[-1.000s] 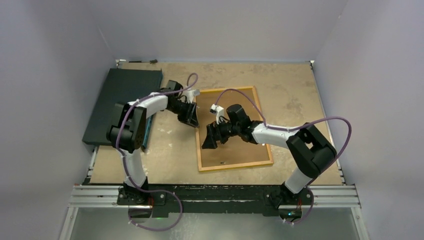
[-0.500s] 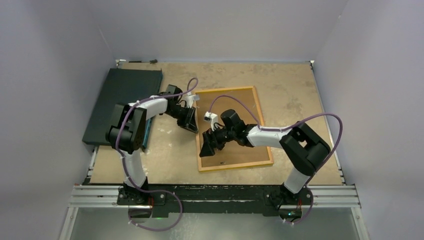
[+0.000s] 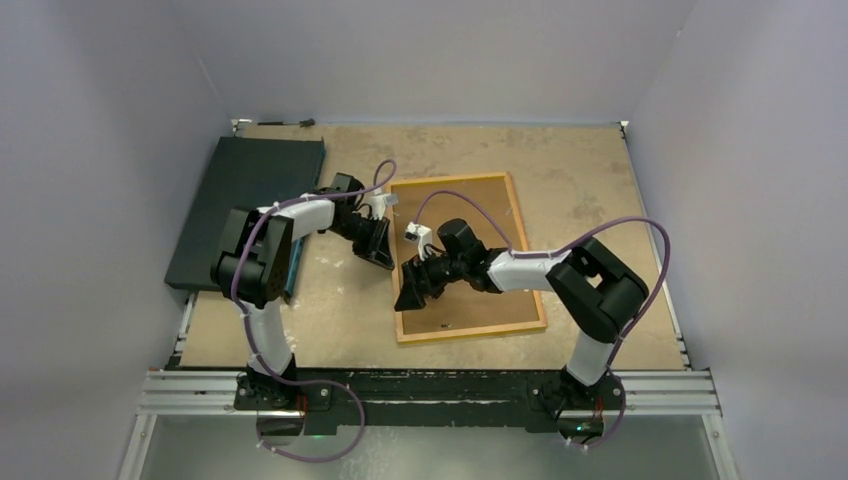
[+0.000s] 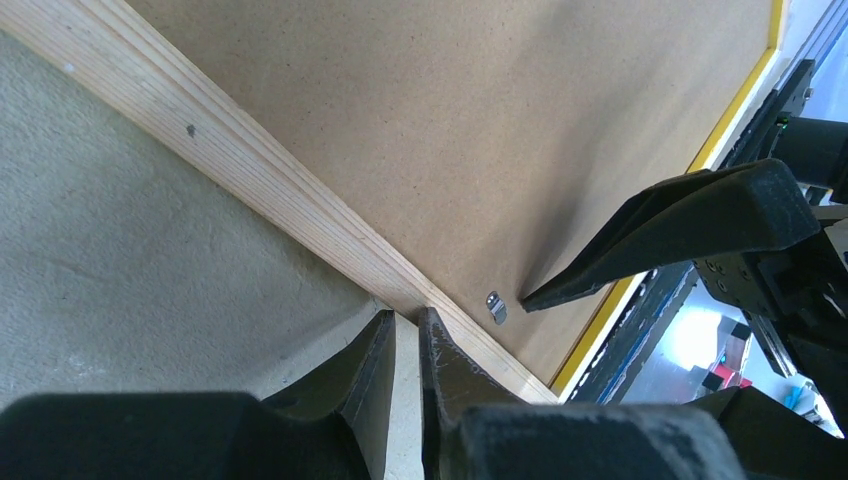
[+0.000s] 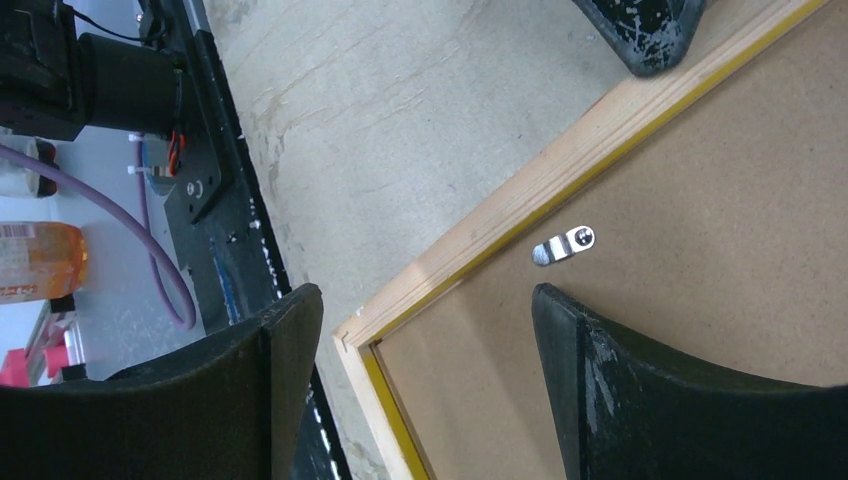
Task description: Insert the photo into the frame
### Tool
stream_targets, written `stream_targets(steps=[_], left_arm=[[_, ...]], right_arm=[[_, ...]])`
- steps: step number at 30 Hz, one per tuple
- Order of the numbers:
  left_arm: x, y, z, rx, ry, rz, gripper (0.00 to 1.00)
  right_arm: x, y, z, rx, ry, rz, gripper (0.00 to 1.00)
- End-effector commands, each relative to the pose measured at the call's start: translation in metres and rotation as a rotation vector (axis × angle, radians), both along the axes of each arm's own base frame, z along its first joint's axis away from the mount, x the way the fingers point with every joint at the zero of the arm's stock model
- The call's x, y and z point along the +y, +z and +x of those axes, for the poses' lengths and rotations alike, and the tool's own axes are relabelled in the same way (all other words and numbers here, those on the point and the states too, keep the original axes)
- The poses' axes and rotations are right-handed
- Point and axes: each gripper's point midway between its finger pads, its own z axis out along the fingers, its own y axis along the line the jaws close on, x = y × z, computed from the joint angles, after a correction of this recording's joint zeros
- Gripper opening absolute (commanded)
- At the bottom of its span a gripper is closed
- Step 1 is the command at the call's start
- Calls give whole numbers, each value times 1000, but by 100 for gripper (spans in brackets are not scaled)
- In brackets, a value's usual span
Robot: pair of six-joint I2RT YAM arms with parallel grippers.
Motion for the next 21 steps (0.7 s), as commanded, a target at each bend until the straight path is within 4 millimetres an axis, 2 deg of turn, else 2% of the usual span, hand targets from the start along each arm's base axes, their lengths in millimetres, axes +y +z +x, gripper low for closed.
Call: stream_targets(steps=[1,21], left_arm=[[0,1,6,-45,-7,-2,11],[-2,3,6,-42,14,-16,9]], right_arm=[[8,-2,6,-20,-14,-5,79],[20,-4,16,-75,-18,-11,77]])
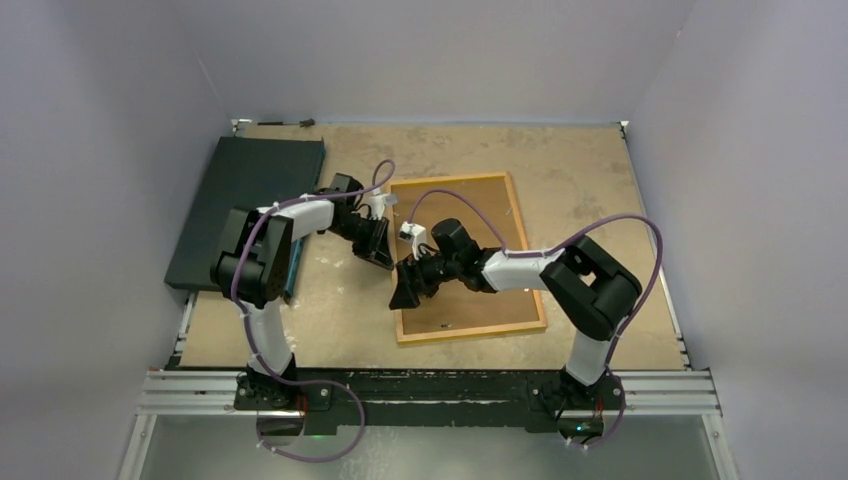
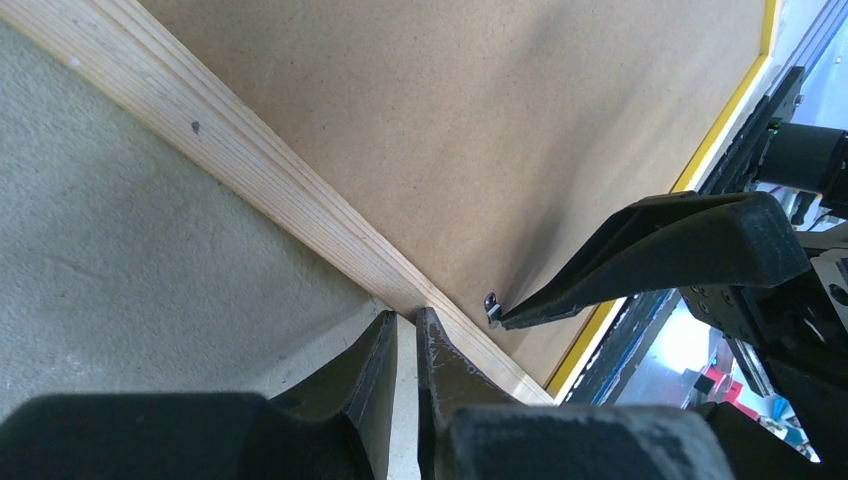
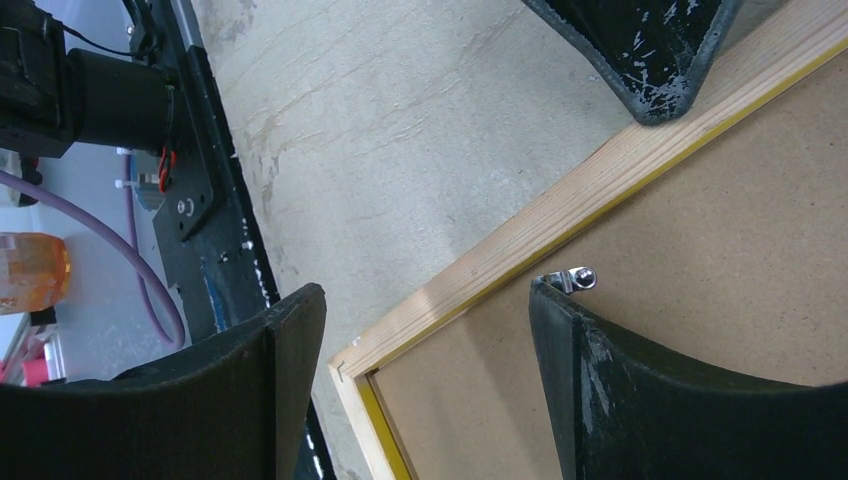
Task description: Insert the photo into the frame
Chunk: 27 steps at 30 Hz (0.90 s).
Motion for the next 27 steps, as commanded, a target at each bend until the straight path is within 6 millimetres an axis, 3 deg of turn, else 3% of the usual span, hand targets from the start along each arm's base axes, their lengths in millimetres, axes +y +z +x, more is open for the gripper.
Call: stream_targets(steps=[1,15,21,27], left_arm=[[-2,3,6,-51,6,-9,9],[-3,7,6,-53,10,-16,8],[-3,9,7,-60,12,-13,7],[-3,9,8,-59,16,-14,7]], right_arm=[[7,-4,10,-42,-14,-15,77],[16,2,17,-79,-11,12,76],[2,27,5,-94,-11,38,78],[-13,15,-3,-75,-37,-1,78]])
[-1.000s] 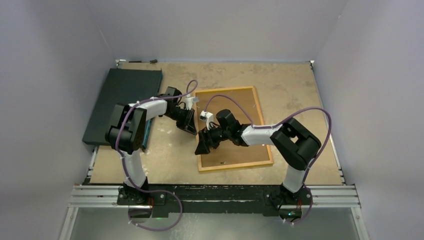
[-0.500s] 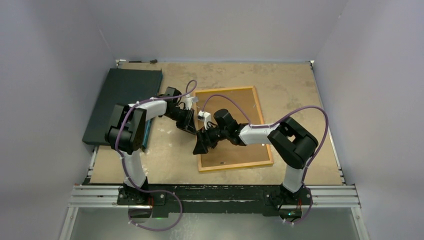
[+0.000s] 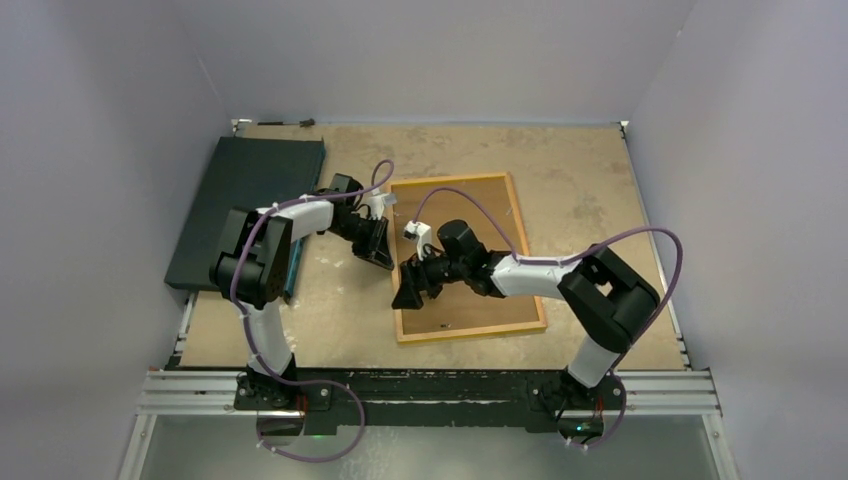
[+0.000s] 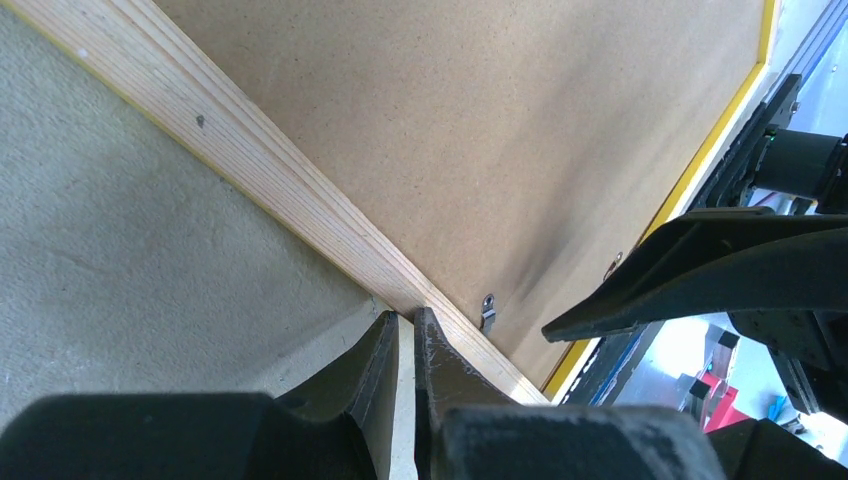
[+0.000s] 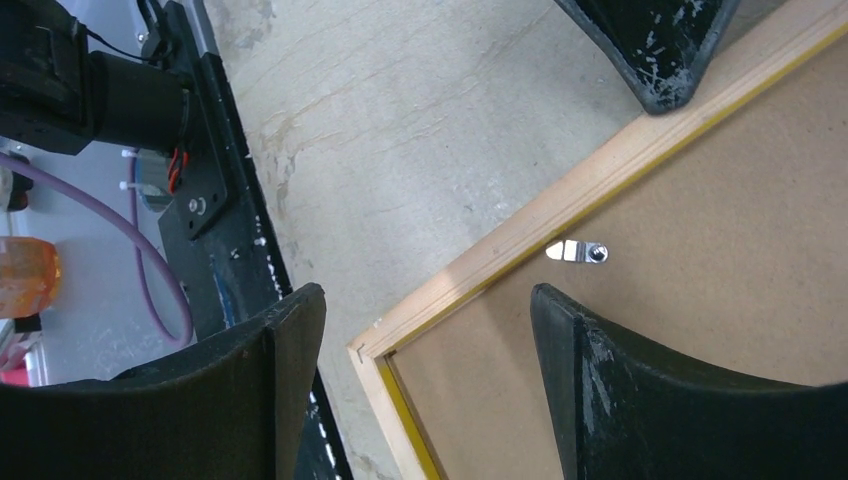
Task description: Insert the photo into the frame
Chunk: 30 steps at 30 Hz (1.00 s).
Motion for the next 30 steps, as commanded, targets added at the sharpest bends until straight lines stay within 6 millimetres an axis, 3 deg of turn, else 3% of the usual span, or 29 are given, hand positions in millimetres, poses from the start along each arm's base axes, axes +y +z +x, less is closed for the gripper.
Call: stream_targets(steps=[1,15,30], left_arm=[[-3,8,9,-64,0,-15,7],[-5,7,10,-58,7,-21,7],[-7,10,14,-68,7,-27,7]], right_arm=[[-9,-7,2,-22,-32,-28,78],[3,-27,22,-34,-80,-56,76],[15,-29,18,-26,-35,-32,74]])
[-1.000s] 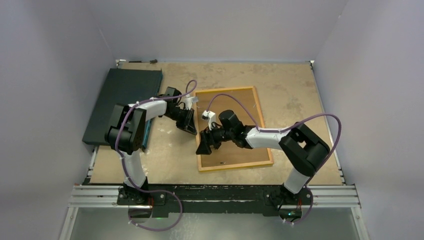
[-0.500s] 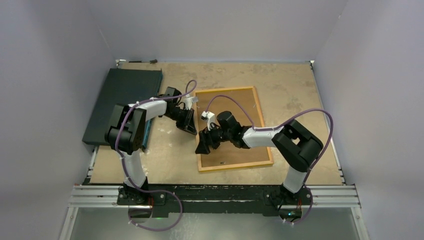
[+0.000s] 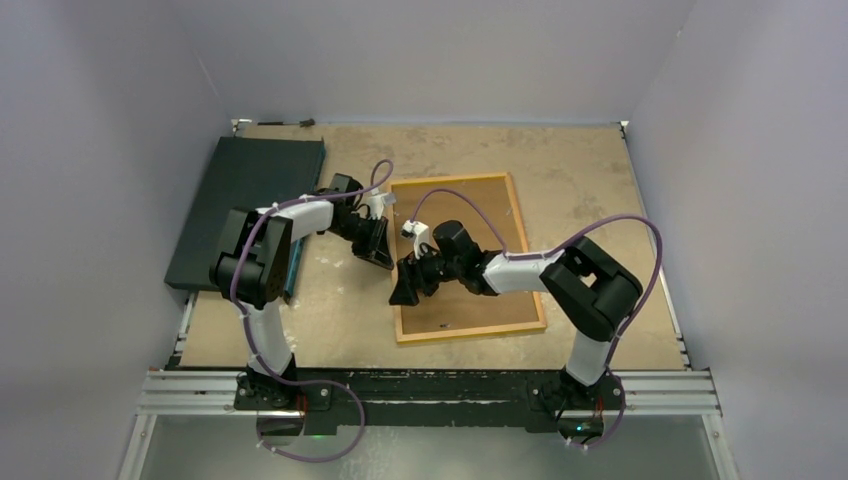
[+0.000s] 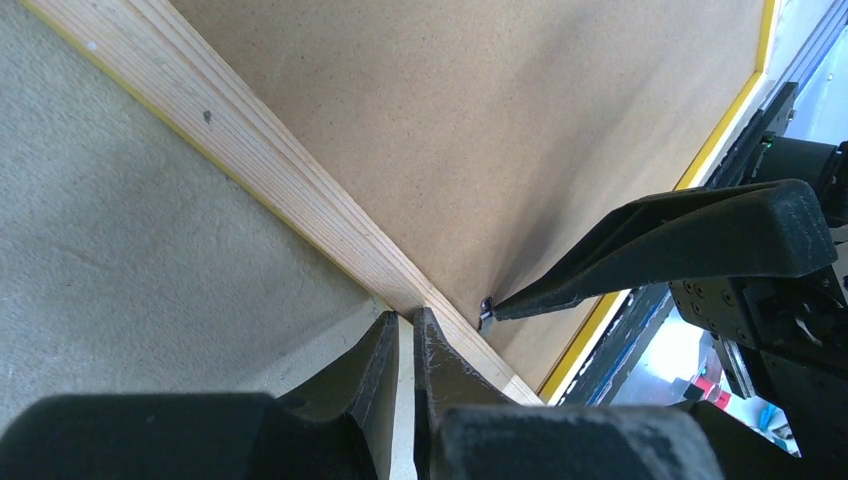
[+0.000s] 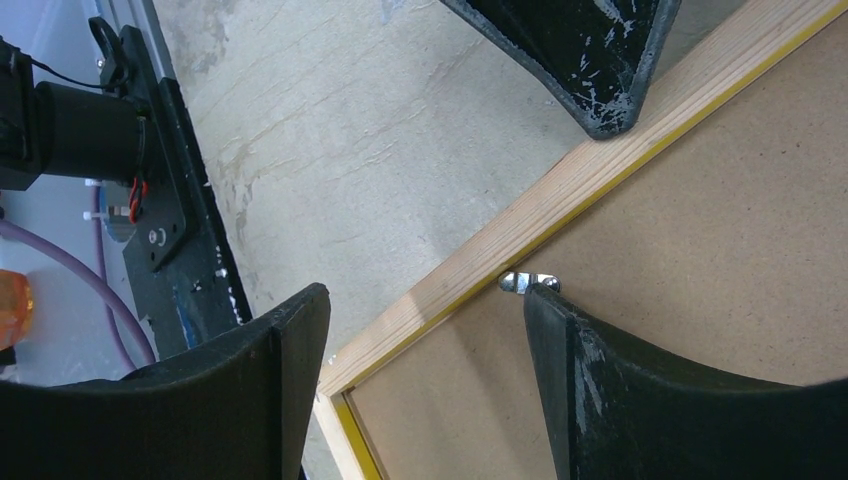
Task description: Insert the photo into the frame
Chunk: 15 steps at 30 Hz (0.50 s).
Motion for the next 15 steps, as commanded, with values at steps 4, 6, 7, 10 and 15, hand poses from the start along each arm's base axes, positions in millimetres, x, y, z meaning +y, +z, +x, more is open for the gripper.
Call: stream_targets(steps=[4,6,7,10,15], left_arm=[[-6,11,14,-80,-5,-29,7],[-6,11,14,-84,-7,-26,6],[-6,11,14,-87,-8,-25,6],[-5,11,15,-87,-7,-23,6],[-6,12,15,-89,-4,-25,6]], right_arm=[[8,-9,0,-15,29,-22,74],[2,-9,-4,-18,24,-39,74],[-1,-9,-6,-19,23,-45,74],[-10,-11,-11,-9,16,-70,74],[-14,-10,-14,-4,11,-75,75]])
